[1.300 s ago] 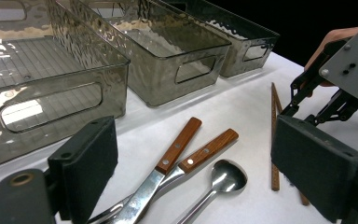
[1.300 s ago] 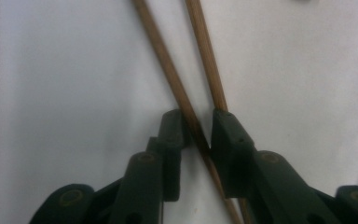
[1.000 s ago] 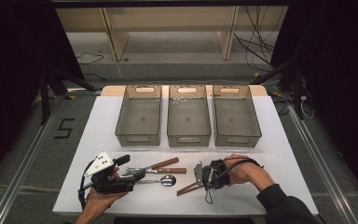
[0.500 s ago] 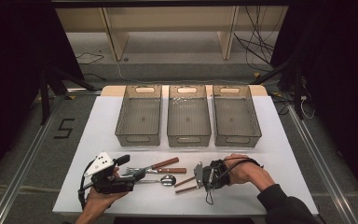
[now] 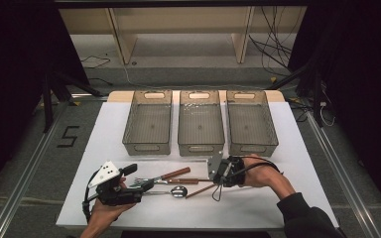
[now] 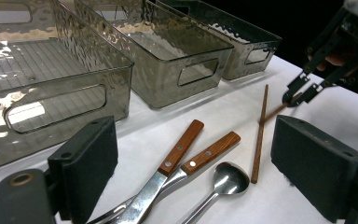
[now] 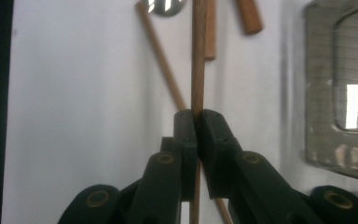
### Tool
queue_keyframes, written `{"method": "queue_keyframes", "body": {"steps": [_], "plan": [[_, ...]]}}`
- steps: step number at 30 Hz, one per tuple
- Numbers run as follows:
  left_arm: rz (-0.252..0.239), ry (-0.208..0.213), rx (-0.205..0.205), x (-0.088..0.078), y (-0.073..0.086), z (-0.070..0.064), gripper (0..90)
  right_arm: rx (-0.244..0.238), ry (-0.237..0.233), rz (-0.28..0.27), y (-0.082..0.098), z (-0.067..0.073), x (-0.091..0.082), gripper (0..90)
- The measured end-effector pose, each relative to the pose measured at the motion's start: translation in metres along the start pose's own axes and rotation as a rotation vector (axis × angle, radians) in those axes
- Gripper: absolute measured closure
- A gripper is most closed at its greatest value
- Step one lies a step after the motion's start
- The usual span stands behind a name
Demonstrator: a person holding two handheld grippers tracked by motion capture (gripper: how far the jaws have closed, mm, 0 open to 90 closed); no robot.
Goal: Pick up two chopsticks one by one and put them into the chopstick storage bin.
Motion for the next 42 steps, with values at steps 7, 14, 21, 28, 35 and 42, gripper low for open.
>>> {"method": "queue_keyframes", "body": {"steps": [7,14,21,28,35,42], "plan": [[-0.003,-0.004,-0.003,-0.001,0.000,0.001,14.0,0.181,0.028,-0.121,-0.008,-0.017,-0.012,85.5],[-0.013,-0.010,-0.003,-0.001,-0.001,0.001,14.0,0.390,0.028,-0.262,-0.018,-0.037,-0.020,85.5],[-0.018,-0.011,-0.003,-0.002,-0.001,0.001,14.0,0.501,0.016,-0.340,-0.030,-0.053,-0.020,85.5],[-0.021,-0.014,-0.004,-0.003,-0.001,0.001,14.0,0.587,0.022,-0.421,-0.045,-0.073,-0.018,85.5],[-0.027,-0.014,-0.005,-0.005,-0.002,0.002,14.0,0.672,0.035,-0.480,-0.062,-0.093,-0.016,85.5],[-0.034,-0.015,-0.009,-0.006,-0.002,0.002,14.0,0.731,0.045,-0.533,-0.075,-0.112,-0.014,85.5]]}}
Point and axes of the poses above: each handheld gripper's, and its own axes: x roughly forward along the jaws, y roughly out of its underside, z roughly to its left, the point moved 1 cm from there along x, roughly forward along the jaws, and after that the axes turned 2 degrees about -z, right-handed, at the moved point
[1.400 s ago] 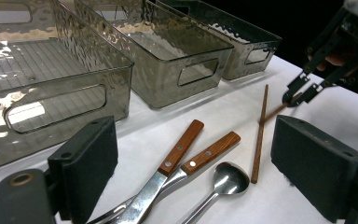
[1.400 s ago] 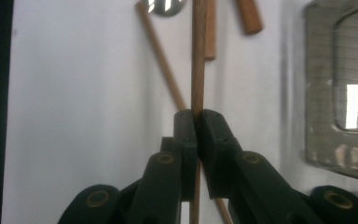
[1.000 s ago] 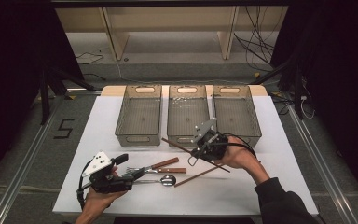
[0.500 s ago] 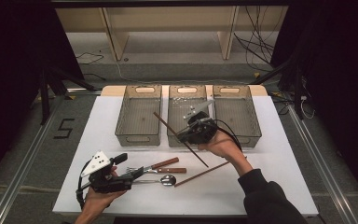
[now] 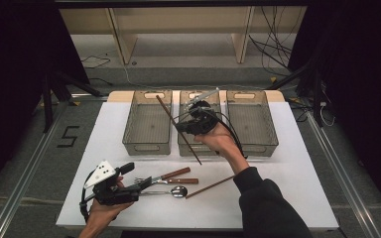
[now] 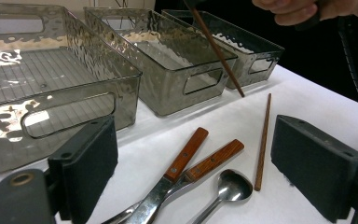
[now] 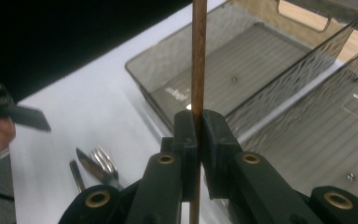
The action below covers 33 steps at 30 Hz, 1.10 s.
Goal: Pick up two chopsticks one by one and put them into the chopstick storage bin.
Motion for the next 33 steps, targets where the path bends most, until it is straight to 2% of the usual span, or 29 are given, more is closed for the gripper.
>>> {"method": "queue_keyframes", "body": {"steps": [4,7,20,27,33], "plan": [[0.000,0.000,0.002,0.000,0.000,0.000,14.0,0.038,0.010,-0.031,-0.009,-0.003,0.005,85.4],[0.002,-0.001,0.003,0.000,0.000,0.000,14.0,0.046,0.020,-0.042,-0.015,-0.005,0.009,85.4],[-0.006,0.001,0.000,0.000,0.000,0.000,13.9,0.134,0.040,-0.120,-0.047,-0.013,0.029,85.4],[-0.006,0.004,0.000,-0.001,0.000,0.000,13.9,0.169,0.053,-0.144,-0.059,-0.015,0.041,85.4],[-0.006,0.005,-0.001,-0.001,-0.001,0.000,13.9,0.181,0.069,-0.155,-0.066,-0.017,0.051,85.4]]}}
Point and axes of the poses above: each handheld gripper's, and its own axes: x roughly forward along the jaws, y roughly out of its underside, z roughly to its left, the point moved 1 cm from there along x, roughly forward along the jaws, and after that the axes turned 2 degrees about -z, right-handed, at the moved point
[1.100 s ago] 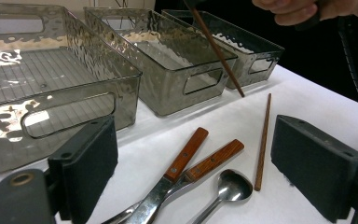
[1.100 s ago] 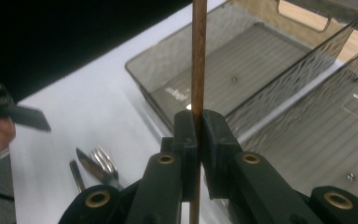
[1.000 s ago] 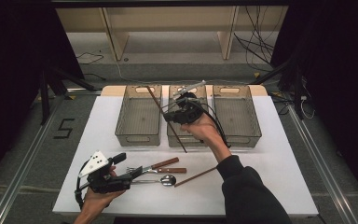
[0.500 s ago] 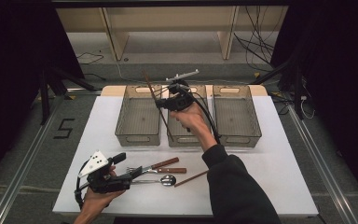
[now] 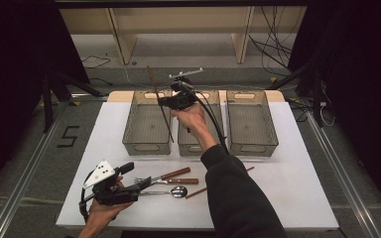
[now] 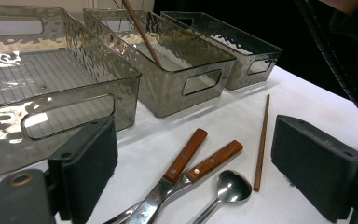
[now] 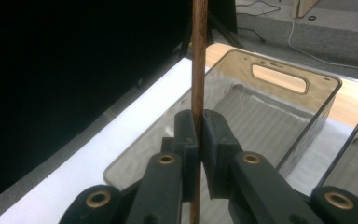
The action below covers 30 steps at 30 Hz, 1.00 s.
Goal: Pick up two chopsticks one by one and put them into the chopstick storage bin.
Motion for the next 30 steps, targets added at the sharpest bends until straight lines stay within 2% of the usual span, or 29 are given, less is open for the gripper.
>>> {"method": "queue_keyframes", "body": {"steps": [11,21,30], "plan": [[-0.003,0.000,0.000,0.000,0.000,0.000,13.9,0.012,0.015,-0.010,-0.009,0.003,0.013,85.4],[-0.002,0.003,0.001,-0.001,0.000,0.000,13.9,0.027,0.030,-0.024,-0.009,0.002,0.024,85.4],[-0.002,0.004,0.003,-0.001,-0.001,0.000,13.9,0.021,0.047,0.007,-0.003,0.002,0.034,85.4]]}}
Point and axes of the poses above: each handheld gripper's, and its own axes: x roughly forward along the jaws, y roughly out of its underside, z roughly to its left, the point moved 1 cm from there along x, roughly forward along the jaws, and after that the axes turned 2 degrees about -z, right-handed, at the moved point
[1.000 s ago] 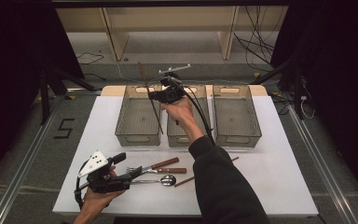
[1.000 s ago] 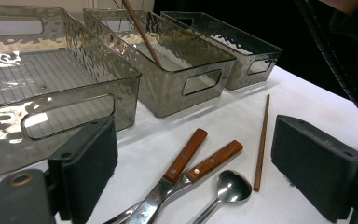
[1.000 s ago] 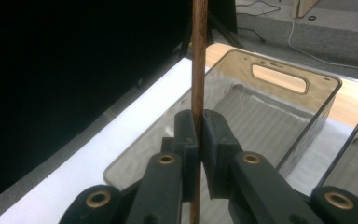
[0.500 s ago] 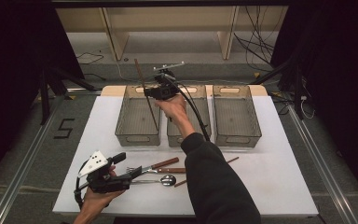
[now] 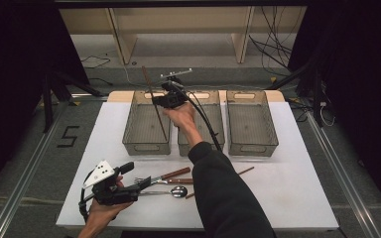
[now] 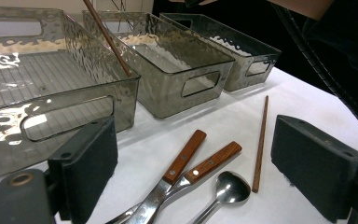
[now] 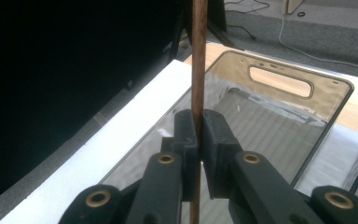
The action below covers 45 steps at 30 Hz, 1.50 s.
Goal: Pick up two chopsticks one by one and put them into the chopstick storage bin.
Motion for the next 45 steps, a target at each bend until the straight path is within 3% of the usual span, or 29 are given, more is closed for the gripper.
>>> {"method": "queue_keyframes", "body": {"steps": [24,27,34,37,39,42,45], "plan": [[-0.003,-0.002,0.002,0.000,0.000,0.000,13.9,0.026,0.029,0.053,0.020,-0.006,0.018,84.5],[-0.002,-0.002,0.005,0.000,0.000,0.000,13.9,0.026,0.051,0.064,0.024,-0.007,0.020,83.3],[-0.003,-0.002,0.002,0.000,0.000,0.000,13.8,0.013,0.073,0.068,0.024,-0.012,0.015,68.4],[0.000,-0.002,0.006,0.000,0.000,0.000,13.8,0.005,0.057,0.060,0.021,-0.012,0.008,59.8],[0.001,-0.001,0.000,-0.001,0.000,0.000,13.7,-0.026,0.056,0.064,0.019,-0.012,0.002,54.9],[0.002,0.000,0.002,-0.001,0.000,0.000,13.7,-0.075,0.016,0.068,0.017,-0.011,-0.012,45.7],[0.002,-0.001,0.003,0.000,0.000,0.000,13.7,-0.153,-0.024,0.107,0.016,-0.009,-0.029,38.0]]}}
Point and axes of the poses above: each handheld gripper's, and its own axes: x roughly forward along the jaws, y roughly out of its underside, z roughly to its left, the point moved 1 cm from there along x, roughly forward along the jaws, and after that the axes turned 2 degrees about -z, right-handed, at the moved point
